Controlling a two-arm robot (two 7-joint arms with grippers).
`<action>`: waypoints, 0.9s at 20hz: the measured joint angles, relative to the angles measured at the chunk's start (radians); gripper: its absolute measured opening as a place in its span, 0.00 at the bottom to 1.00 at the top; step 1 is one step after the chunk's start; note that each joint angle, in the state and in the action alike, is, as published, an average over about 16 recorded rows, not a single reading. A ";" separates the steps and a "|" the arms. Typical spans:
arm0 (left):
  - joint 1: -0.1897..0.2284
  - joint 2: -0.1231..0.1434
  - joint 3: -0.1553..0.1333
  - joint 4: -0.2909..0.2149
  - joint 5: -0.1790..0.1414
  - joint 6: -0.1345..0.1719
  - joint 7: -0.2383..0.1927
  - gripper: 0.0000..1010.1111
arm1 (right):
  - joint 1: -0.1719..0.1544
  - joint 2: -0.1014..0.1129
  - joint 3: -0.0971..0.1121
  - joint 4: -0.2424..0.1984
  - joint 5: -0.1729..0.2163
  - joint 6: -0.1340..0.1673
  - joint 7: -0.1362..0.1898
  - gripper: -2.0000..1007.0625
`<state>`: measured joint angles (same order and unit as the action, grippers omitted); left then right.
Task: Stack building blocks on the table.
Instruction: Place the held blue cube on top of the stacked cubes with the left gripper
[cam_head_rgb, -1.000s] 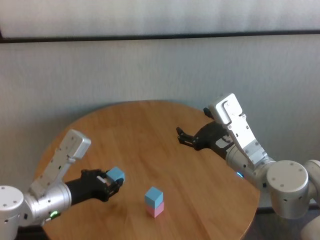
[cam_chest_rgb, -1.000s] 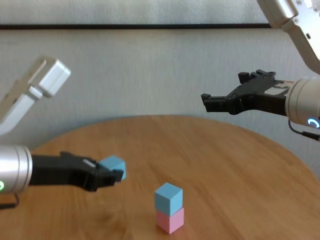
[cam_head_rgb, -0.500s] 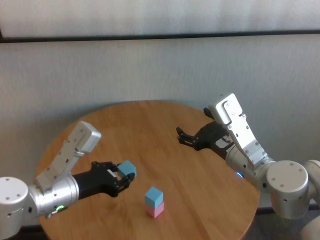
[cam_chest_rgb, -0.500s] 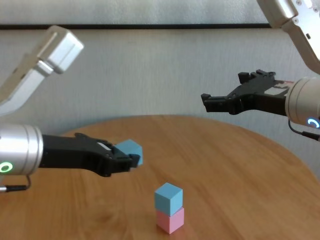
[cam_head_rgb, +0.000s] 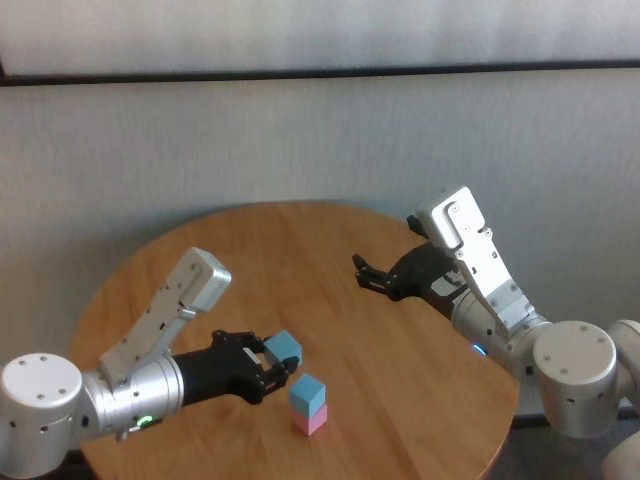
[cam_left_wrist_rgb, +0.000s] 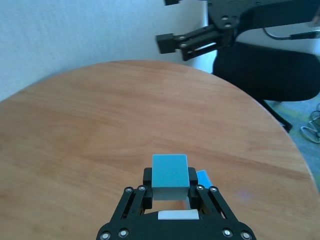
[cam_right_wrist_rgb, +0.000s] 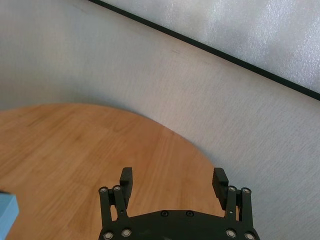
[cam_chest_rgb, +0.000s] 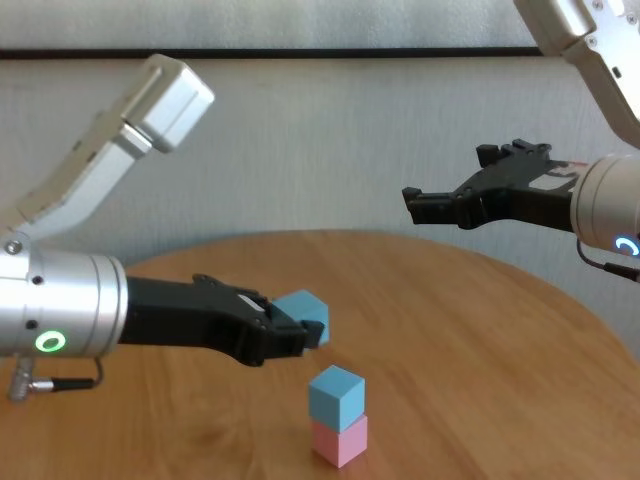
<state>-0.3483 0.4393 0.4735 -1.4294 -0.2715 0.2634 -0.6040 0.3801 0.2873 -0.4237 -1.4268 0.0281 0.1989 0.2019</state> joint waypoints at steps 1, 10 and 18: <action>-0.001 -0.001 0.005 0.001 -0.003 -0.001 -0.003 0.39 | 0.000 0.000 0.000 0.000 0.000 0.000 0.000 1.00; -0.005 -0.005 0.040 0.014 -0.031 -0.010 -0.019 0.39 | 0.000 0.000 0.000 0.000 0.000 0.000 0.000 1.00; -0.012 -0.007 0.066 0.027 -0.047 -0.016 -0.017 0.39 | 0.000 0.000 0.000 0.000 0.000 0.000 0.000 1.00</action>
<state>-0.3600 0.4327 0.5398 -1.4025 -0.3186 0.2472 -0.6206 0.3801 0.2873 -0.4237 -1.4268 0.0281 0.1989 0.2019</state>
